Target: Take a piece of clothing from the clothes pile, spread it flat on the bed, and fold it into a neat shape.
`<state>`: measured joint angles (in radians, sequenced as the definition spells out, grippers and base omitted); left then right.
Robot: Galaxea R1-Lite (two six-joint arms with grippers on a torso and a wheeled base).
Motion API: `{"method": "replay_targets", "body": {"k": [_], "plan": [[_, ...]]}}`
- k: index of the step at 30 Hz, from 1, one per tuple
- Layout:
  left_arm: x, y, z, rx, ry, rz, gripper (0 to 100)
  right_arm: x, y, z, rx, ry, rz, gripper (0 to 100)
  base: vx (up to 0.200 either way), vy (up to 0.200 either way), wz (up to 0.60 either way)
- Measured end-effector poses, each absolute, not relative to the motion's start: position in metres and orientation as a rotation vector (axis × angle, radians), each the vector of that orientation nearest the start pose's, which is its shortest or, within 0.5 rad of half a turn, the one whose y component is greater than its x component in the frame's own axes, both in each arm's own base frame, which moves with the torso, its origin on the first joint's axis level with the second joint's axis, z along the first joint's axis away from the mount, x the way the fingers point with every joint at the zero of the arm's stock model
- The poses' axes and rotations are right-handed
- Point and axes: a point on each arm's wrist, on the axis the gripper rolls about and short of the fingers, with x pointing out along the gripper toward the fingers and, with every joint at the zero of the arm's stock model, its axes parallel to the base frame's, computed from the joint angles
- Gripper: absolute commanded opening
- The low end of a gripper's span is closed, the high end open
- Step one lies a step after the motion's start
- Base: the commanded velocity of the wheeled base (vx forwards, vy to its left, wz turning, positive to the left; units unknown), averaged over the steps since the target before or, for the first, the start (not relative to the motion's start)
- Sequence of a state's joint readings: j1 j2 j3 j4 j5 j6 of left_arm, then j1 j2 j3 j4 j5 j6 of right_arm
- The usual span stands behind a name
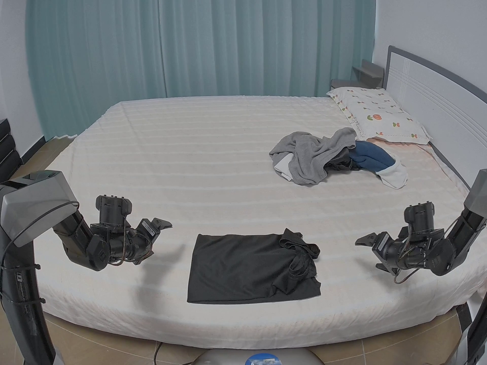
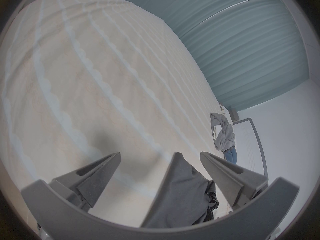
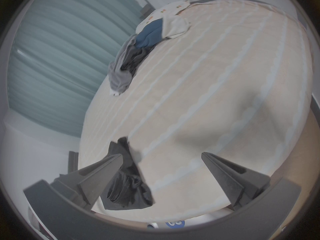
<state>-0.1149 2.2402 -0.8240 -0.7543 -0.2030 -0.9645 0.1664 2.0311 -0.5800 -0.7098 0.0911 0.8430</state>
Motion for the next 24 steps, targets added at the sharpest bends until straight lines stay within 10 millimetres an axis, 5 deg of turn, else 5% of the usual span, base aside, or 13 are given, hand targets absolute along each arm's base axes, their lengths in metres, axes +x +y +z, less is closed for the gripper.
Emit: {"method": "replay_targets", "body": {"k": [12, 24], "plan": [[0.364, -0.050, 0.007, -0.938, 0.773, 0.043, 100, 0.304, 0.135, 0.050, 0.543, 0.831, 0.004, 100, 0.000, 0.000, 0.00], [0.364, -0.052, 0.005, -0.931, 0.780, 0.039, 100, 0.297, 0.186, 0.027, 0.292, 0.864, 0.025, 100, 0.000, 0.000, 0.00]]}}
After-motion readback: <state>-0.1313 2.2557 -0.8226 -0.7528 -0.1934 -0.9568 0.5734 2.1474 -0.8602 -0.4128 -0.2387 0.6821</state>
